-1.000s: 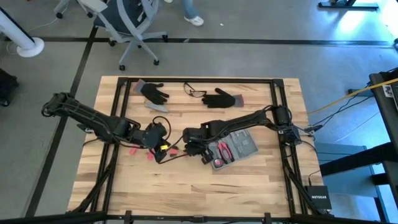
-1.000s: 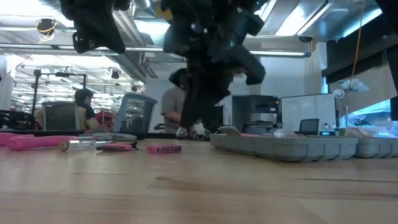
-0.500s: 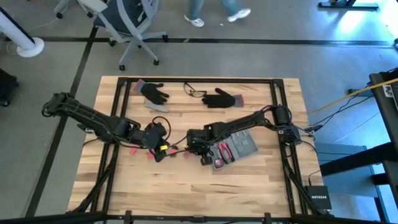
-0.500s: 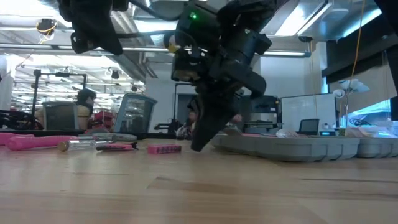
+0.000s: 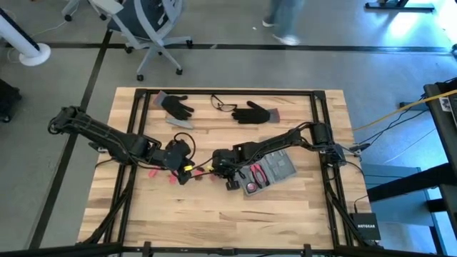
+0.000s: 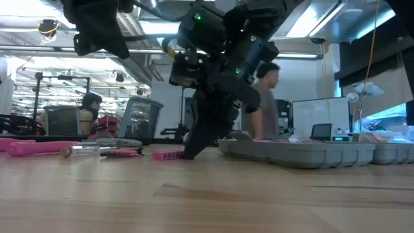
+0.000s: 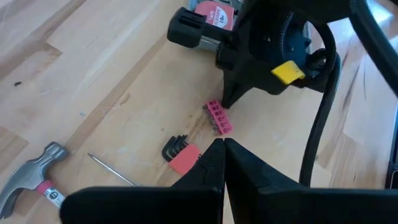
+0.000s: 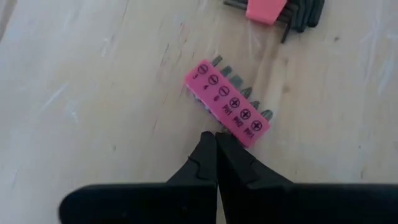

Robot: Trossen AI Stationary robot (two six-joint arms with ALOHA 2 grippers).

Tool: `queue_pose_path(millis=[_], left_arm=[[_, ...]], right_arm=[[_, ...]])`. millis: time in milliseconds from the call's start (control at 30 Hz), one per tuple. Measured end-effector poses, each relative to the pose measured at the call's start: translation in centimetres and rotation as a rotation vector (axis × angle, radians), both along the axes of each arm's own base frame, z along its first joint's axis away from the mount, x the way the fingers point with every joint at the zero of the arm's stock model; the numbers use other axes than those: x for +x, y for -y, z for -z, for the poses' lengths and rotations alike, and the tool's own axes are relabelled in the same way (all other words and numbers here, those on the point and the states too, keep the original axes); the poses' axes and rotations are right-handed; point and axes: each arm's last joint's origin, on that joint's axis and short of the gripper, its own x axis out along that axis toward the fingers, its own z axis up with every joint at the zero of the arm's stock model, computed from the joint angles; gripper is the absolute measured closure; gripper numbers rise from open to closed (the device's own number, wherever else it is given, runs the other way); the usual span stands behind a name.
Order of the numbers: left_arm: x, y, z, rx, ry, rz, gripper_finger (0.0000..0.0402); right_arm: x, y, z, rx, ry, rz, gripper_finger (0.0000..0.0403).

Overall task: Prefit tool cases
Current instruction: Remove the orange multi bit set from the gray prefit tool case, then remove the orange measuring tape from the gray prefit tool case

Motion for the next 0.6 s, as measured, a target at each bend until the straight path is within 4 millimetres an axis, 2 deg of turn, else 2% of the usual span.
queue_pose_path(millis=[200, 400, 600], left_arm=[[0.0, 0.0, 0.0, 0.001, 0.001, -0.001, 0.0401], [0.0, 0.0, 0.0, -0.004, 0.003, -0.006, 0.0402], [0.0, 0.0, 0.0, -0.004, 0.003, -0.005, 0.0402]], right_arm=[[0.8, 0.1, -0.2, -0.068, 0.081, 0.025, 0.0403], [0.7, 0.2, -0.3, -0.081, 0.076, 0.022, 0.0403], [-0.2, 0.3, -1.9, -0.091, 0.036, 0.010, 0.0403]])
